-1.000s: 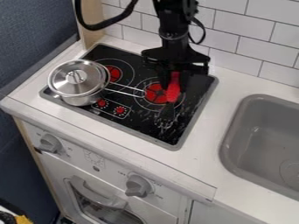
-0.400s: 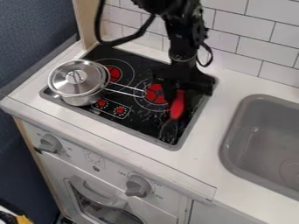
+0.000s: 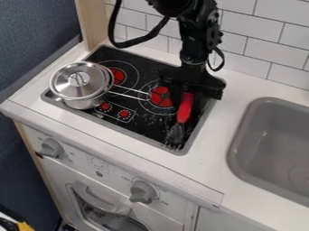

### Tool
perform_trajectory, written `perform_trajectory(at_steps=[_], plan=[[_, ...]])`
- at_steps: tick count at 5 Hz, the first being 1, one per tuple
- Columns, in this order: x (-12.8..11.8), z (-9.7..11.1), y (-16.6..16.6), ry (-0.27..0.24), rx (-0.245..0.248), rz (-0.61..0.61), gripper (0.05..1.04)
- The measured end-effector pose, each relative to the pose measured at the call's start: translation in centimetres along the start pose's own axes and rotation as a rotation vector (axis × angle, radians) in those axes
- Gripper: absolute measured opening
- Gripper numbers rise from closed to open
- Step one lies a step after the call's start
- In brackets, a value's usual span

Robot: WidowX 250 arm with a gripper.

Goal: Took the red fork from the right burner and moved it to the side of the right burner

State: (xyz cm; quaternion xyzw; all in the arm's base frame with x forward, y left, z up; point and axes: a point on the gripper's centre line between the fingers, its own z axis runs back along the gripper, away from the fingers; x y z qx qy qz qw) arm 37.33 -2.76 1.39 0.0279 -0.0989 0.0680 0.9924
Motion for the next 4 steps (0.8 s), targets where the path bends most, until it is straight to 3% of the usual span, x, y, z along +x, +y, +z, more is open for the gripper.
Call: perform_trajectory(at_steps=[1,2,3,4], plan=[[-0.5,0.1,-0.1,0.011,-0.008,0.022,0.982],[-0.3,1.0,-0.2,-0.019,-0.024,0.038,1.005],[0.7,4.2,-0.1,-0.092,-0.054,0.064,1.001],[0.9,6.0,1.1,-0.15,-0.056,0.106,1.001]])
